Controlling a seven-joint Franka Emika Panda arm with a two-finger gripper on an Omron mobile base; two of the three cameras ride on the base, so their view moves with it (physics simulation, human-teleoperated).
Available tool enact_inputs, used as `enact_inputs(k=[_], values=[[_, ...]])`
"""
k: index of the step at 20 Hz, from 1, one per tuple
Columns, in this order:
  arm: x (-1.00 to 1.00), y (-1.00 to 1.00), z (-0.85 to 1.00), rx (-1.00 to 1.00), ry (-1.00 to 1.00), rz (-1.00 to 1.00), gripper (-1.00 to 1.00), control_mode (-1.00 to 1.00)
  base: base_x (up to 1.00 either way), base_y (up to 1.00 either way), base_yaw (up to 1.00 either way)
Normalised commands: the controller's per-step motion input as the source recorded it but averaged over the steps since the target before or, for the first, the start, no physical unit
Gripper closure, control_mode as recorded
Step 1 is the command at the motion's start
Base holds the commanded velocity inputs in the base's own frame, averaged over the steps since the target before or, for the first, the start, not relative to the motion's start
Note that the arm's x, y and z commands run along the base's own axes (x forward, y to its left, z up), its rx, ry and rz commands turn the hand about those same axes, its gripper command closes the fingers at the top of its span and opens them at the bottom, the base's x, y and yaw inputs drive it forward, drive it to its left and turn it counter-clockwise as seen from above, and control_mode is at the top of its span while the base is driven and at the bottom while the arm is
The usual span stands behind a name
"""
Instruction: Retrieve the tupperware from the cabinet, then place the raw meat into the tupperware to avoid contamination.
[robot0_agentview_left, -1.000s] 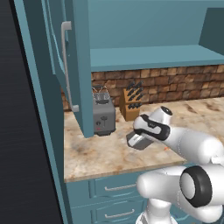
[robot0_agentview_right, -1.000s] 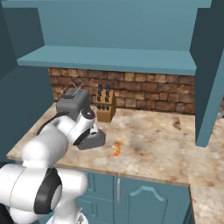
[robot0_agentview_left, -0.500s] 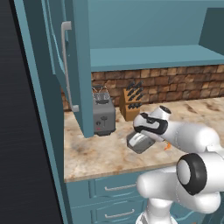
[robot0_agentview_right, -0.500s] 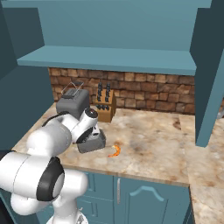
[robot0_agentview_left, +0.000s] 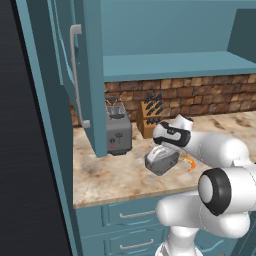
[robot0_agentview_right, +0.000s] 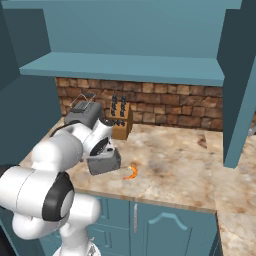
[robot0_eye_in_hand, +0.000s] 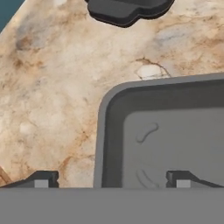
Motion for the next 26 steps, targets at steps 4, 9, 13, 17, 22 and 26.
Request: enact_inputs(k=[4, 9, 13, 17, 22, 26], values=[[-0.03, 0.0, 0.32, 0.0, 0.05, -0.03, -1.0, -1.0, 0.0, 0.0, 0.0], [-0.13, -0.16, 0.17, -0.04, 0.02, -0.05, -1.0, -1.0, 0.0, 0.0, 0.0], [-0.11, -0.23, 0.13, -0.07, 0.0, -0.04, -1.0, -1.0, 0.0, 0.0, 0.0], [-0.12, -0.29, 0.13, -0.09, 0.0, -0.04, -1.0, -1.0, 0.0, 0.0, 0.0], [-0.06, -0.32, 0.14, -0.12, 0.0, -0.03, -1.0, -1.0, 0.0, 0.0, 0.0], [-0.04, -0.36, 0.08, -0.13, 0.0, -0.03, -1.0, -1.0, 0.0, 0.0, 0.0]])
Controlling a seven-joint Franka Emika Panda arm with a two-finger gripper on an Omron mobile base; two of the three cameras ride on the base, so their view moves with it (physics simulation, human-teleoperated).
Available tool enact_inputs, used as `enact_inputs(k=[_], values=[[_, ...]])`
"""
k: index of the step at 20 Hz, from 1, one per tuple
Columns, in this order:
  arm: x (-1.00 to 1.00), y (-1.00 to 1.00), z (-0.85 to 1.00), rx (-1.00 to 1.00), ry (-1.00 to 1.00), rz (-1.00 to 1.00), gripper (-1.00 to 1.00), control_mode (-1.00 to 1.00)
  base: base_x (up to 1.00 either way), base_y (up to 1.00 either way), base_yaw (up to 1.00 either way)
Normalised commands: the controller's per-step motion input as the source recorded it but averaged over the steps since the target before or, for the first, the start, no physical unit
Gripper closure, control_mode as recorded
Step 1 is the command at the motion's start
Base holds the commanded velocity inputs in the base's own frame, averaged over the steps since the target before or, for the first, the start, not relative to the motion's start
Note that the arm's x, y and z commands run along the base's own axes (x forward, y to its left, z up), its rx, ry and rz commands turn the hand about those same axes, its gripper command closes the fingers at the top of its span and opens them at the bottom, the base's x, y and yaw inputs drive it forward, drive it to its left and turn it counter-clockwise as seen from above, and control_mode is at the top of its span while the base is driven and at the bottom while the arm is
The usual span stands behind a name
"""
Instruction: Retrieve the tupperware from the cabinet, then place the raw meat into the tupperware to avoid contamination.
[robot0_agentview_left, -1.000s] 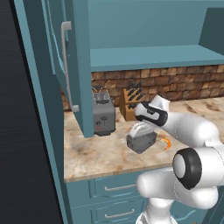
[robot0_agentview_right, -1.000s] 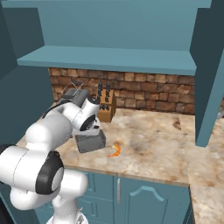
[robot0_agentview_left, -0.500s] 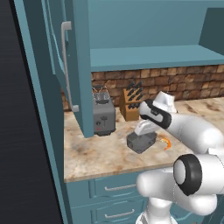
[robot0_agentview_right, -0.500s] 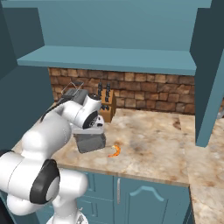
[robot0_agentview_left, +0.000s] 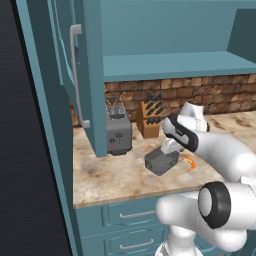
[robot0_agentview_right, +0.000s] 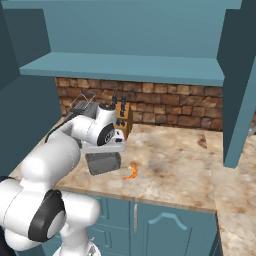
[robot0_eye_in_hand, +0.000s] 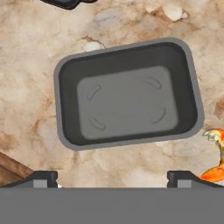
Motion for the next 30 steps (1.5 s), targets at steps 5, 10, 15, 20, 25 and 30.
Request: enact_inputs(k=[5, 10, 15, 20, 25, 30], values=[[-0.01, -0.45, -0.01, -0.11, 0.0, -0.02, -1.0, -1.0, 0.0, 0.0, 0.0], [0.0, -0.56, -0.09, -0.07, 0.0, -0.01, -1.0, -1.0, 0.0, 0.0, 0.0], [0.0, -0.52, -0.14, -0.04, 0.0, -0.02, -1.0, -1.0, 0.0, 0.0, 0.0], [0.0, -0.42, -0.22, -0.01, 0.0, -0.01, -1.0, -1.0, 0.0, 0.0, 0.0], [0.09, -0.08, -0.17, 0.0, -0.02, 0.0, -1.0, -1.0, 0.0, 0.0, 0.0], [0.1, 0.0, -0.13, 0.01, -0.04, -0.01, -1.0, -1.0, 0.0, 0.0, 0.0]])
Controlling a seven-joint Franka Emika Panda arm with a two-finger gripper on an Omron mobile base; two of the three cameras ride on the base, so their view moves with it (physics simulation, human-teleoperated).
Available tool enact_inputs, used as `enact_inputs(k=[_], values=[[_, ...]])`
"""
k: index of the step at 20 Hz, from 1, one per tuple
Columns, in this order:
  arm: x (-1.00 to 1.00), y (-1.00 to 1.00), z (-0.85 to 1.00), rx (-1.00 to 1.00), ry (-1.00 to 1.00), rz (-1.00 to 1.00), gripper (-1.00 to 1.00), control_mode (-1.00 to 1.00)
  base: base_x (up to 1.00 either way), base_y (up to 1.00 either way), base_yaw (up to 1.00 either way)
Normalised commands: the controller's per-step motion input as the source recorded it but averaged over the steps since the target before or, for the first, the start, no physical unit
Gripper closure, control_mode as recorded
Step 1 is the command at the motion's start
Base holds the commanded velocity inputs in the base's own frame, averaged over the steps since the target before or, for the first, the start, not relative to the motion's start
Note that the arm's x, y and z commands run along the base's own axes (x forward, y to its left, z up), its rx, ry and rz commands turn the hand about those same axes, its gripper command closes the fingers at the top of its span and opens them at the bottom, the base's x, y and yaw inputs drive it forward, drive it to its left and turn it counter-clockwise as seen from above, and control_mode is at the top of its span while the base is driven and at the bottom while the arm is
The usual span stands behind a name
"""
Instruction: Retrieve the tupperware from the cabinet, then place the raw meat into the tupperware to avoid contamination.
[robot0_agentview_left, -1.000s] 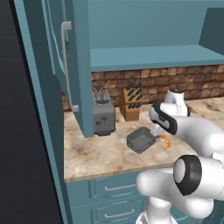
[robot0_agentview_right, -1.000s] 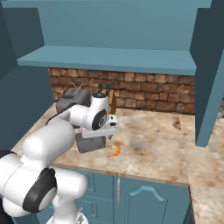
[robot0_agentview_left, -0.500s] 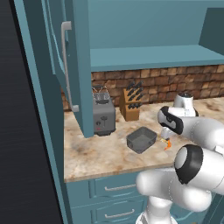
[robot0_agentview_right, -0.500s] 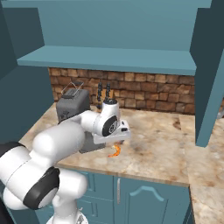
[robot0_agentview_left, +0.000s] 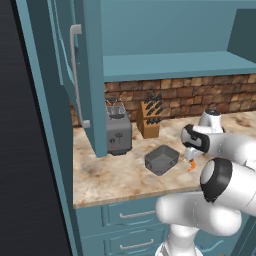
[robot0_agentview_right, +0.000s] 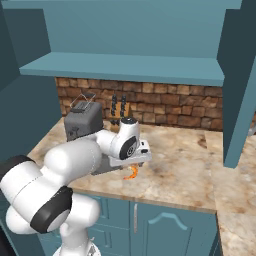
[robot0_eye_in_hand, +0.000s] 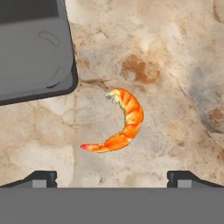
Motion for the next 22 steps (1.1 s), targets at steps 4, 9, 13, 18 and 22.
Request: enact_inputs(k=[4, 9, 13, 18, 22], values=[[0.05, -0.04, -0.17, 0.01, -0.02, -0.02, -1.0, -1.0, 0.0, 0.0, 0.0], [0.14, 0.0, -0.15, 0.02, -0.02, -0.01, -1.0, -1.0, 0.0, 0.0, 0.0], [0.19, 0.0, -0.11, 0.02, -0.02, 0.0, -1.0, -1.0, 0.0, 0.0, 0.0], [0.17, 0.0, -0.09, 0.0, -0.02, 0.0, -1.0, -1.0, 0.0, 0.0, 0.0], [0.1, 0.0, -0.11, 0.0, 0.0, 0.0, -1.0, -1.0, 0.0, 0.0, 0.0]])
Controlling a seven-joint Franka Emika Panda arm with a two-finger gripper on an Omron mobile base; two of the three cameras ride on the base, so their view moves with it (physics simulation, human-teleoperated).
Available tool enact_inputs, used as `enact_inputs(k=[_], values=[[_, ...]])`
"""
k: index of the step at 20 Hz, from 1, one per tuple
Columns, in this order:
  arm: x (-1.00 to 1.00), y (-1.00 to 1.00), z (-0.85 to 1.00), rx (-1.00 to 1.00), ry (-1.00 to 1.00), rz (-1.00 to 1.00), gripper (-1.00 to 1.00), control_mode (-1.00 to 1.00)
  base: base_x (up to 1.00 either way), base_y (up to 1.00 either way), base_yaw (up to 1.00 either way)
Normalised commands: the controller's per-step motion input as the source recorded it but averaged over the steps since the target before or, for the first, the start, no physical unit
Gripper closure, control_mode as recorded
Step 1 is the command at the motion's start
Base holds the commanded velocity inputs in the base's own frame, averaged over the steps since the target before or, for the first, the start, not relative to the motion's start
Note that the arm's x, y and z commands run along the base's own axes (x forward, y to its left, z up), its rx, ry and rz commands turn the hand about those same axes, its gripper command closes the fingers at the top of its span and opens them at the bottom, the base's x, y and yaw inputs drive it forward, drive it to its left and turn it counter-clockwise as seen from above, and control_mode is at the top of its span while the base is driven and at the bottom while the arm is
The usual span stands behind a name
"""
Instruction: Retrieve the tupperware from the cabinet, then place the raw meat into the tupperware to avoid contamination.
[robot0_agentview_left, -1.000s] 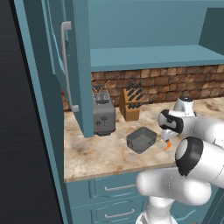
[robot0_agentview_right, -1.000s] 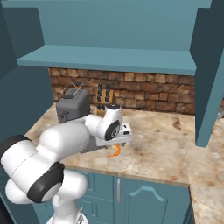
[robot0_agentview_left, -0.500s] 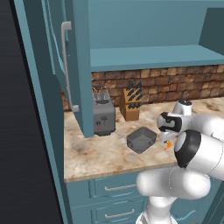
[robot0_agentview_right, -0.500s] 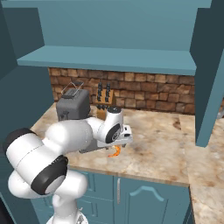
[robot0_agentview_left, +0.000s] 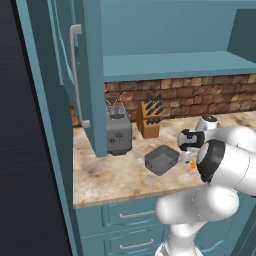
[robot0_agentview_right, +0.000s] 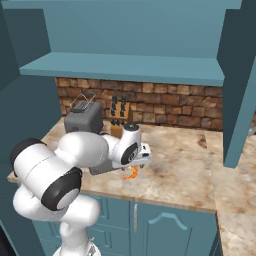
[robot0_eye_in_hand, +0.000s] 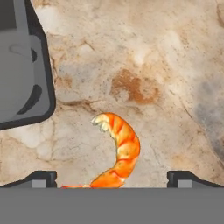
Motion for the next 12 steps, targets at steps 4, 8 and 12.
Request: enact_inputs(k=[4, 8, 12], values=[[0.11, -0.01, -0.14, 0.0, 0.0, 0.0, -1.0, -1.0, 0.0, 0.0, 0.0], [0.14, -0.03, -0.18, 0.0, 0.0, 0.0, -1.0, -1.0, 0.0, 0.0, 0.0], [0.16, -0.05, -0.16, 0.0, 0.0, 0.0, -1.0, -1.0, 0.0, 0.0, 0.0]])
